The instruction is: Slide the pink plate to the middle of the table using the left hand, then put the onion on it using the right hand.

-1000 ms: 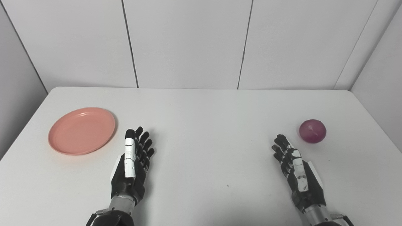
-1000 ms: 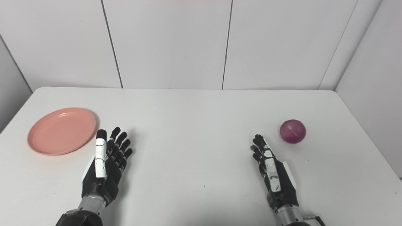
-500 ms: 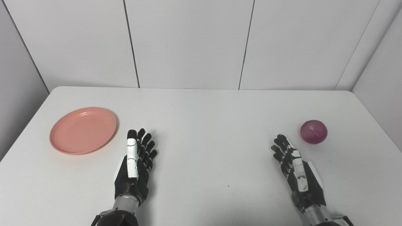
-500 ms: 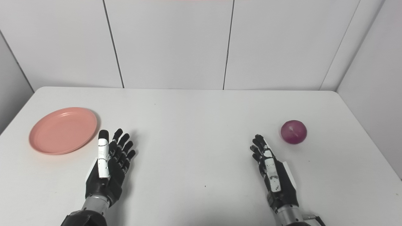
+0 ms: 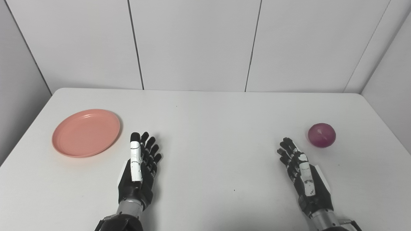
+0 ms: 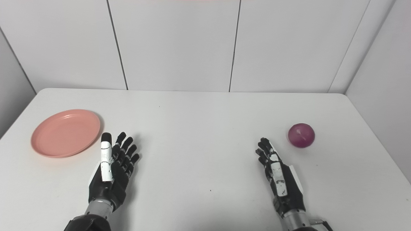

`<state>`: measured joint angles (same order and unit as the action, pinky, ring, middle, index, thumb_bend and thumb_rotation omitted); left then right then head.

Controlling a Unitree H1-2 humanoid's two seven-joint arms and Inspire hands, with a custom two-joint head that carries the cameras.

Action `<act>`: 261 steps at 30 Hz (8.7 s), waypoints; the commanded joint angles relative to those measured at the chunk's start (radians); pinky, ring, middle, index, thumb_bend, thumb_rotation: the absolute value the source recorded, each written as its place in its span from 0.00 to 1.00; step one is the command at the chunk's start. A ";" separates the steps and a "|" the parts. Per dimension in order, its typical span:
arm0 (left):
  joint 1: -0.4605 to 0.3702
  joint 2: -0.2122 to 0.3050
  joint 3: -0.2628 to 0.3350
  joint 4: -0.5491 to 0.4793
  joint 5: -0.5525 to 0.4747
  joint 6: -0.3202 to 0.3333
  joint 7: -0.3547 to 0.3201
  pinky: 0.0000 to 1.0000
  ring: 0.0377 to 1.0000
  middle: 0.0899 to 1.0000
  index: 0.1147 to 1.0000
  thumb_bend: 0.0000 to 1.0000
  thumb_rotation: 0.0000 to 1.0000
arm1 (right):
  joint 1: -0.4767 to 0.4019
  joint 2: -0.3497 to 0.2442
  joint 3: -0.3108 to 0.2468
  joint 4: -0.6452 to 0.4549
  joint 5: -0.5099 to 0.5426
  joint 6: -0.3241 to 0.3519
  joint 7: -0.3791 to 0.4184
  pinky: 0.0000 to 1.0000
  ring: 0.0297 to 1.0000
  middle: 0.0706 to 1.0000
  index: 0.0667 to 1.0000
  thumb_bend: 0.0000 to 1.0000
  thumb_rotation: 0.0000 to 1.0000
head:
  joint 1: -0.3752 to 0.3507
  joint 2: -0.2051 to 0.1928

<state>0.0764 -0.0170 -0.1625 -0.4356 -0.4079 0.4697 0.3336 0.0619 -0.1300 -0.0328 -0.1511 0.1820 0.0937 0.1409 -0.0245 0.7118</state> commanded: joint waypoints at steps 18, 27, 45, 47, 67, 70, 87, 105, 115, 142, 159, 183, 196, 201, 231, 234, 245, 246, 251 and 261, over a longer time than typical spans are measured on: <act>0.046 0.123 -0.053 0.021 0.043 0.000 -0.022 1.00 1.00 1.00 1.00 0.68 1.00 | -0.023 -0.046 -0.031 0.061 0.052 -0.081 0.062 0.99 0.94 0.95 0.94 0.93 1.00 | 0.172 -0.078; 0.042 0.028 -0.075 0.081 0.161 -0.001 -0.052 1.00 1.00 1.00 1.00 0.71 1.00 | -0.041 -0.092 -0.070 0.192 0.112 -0.170 0.139 1.00 0.97 0.97 0.96 0.92 1.00 | 0.304 -0.156; 0.039 -0.079 -0.051 0.176 0.262 -0.032 -0.096 1.00 1.00 1.00 1.00 0.66 1.00 | -0.067 -0.106 -0.096 0.310 0.146 -0.211 0.202 1.00 1.00 1.00 1.00 0.98 1.00 | 0.423 -0.283; 0.035 -0.085 -0.045 0.191 0.266 -0.043 -0.102 1.00 1.00 1.00 1.00 0.66 1.00 | -0.075 -0.105 -0.099 0.334 0.146 -0.225 0.212 1.00 1.00 1.00 1.00 0.99 1.00 | 0.427 -0.291; 0.051 -0.083 -0.016 0.200 0.320 -0.218 -0.168 1.00 0.96 0.97 1.00 0.71 1.00 | -0.087 -0.089 -0.096 0.348 0.133 -0.235 0.217 1.00 0.99 0.99 0.99 1.00 1.00 | 0.401 -0.295; 0.043 -0.086 -0.006 0.184 0.323 -0.238 -0.174 1.00 0.94 0.95 1.00 0.73 1.00 | -0.087 -0.085 -0.093 0.341 0.122 -0.234 0.207 1.00 0.98 0.98 0.98 1.00 1.00 | 0.398 -0.295; -0.185 -0.038 0.132 0.115 0.301 -0.251 -0.220 0.84 0.82 0.82 0.79 0.78 0.94 | -0.082 -0.070 -0.087 0.327 0.115 -0.235 0.200 1.00 0.96 0.96 0.97 1.00 1.00 | 0.386 -0.297; -0.470 0.135 0.306 0.205 0.307 -0.235 -0.217 0.76 0.81 0.81 0.80 0.88 0.94 | -0.099 -0.058 -0.081 0.359 0.084 -0.253 0.197 1.00 0.97 0.97 0.98 1.00 1.00 | 0.373 -0.316; -0.585 0.227 0.420 0.378 0.305 -0.318 -0.211 0.76 0.79 0.79 0.79 0.86 0.91 | -0.092 -0.059 -0.079 0.345 0.086 -0.241 0.197 1.00 0.98 0.97 0.99 1.00 1.00 | 0.374 -0.306; -0.668 0.402 0.547 1.020 0.302 -0.521 -0.122 0.75 0.80 0.83 0.87 0.78 0.94 | -0.091 -0.069 -0.082 0.343 0.095 -0.227 0.200 1.00 0.98 0.96 1.00 0.98 1.00 | 0.376 -0.291; -0.666 0.432 0.550 1.235 0.262 -0.593 -0.119 0.81 0.83 0.83 0.88 0.77 0.93 | -0.084 -0.075 -0.083 0.331 0.090 -0.222 0.197 1.00 0.96 0.95 0.98 0.98 1.00 | 0.374 -0.277; -0.644 0.352 0.489 1.243 0.167 -0.593 -0.222 0.75 0.81 0.85 0.91 0.79 0.89 | -0.067 -0.074 -0.078 0.285 0.084 -0.200 0.183 1.00 0.97 0.95 0.98 0.95 1.00 | 0.357 -0.257; -0.639 0.294 0.454 1.161 0.186 -0.528 -0.219 0.73 0.78 0.83 0.89 0.77 0.91 | -0.052 -0.073 -0.068 0.242 0.084 -0.184 0.167 1.00 0.97 0.96 0.99 0.90 1.00 | 0.353 -0.243; -0.607 0.257 0.426 1.086 0.199 -0.485 -0.210 0.75 0.78 0.82 0.89 0.77 0.90 | -0.049 -0.074 -0.065 0.232 0.089 -0.183 0.172 1.00 0.98 0.97 1.00 0.87 1.00 | 0.351 -0.236; -0.568 0.101 0.304 1.095 0.236 -0.471 -0.293 0.74 0.78 0.82 0.89 0.75 0.90 | -0.046 -0.049 -0.037 0.183 0.057 -0.177 0.137 1.00 0.95 0.95 0.98 0.84 1.00 | 0.236 -0.167; -0.548 0.083 0.285 1.064 0.237 -0.443 -0.310 0.75 0.79 0.82 0.89 0.76 0.91 | -0.045 -0.041 -0.033 0.175 0.049 -0.176 0.133 1.00 0.94 0.93 0.97 0.86 1.00 | 0.203 -0.150; -0.461 0.021 0.202 0.873 0.243 -0.302 -0.368 0.72 0.75 0.81 0.87 0.75 0.92 | -0.051 -0.006 -0.009 0.164 0.000 -0.184 0.101 0.95 0.90 0.90 0.94 0.90 1.00 | 0.105 -0.116; -0.457 0.020 0.198 0.862 0.244 -0.295 -0.371 0.73 0.76 0.81 0.87 0.74 0.92 | -0.051 -0.004 -0.007 0.162 -0.002 -0.183 0.099 0.94 0.89 0.90 0.93 0.91 1.00 | 0.105 -0.116; -0.415 -0.008 0.157 0.779 0.249 -0.237 -0.384 0.70 0.75 0.81 0.86 0.76 0.91 | -0.052 0.015 0.008 0.144 -0.032 -0.167 0.075 0.93 0.88 0.89 0.93 0.92 1.00 | 0.067 -0.107; -0.353 -0.032 0.110 0.681 0.240 -0.170 -0.408 0.73 0.78 0.84 0.87 0.75 0.92 | -0.056 0.043 0.039 0.115 -0.083 -0.143 0.040 0.92 0.88 0.88 0.91 0.94 1.00 | -0.019 -0.084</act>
<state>-0.3023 -0.0419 -0.0450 0.2229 -0.1647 0.2229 -0.0620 -0.0061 -0.1084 -0.0055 -0.0389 0.0972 -0.0585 0.1913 -0.0414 0.6274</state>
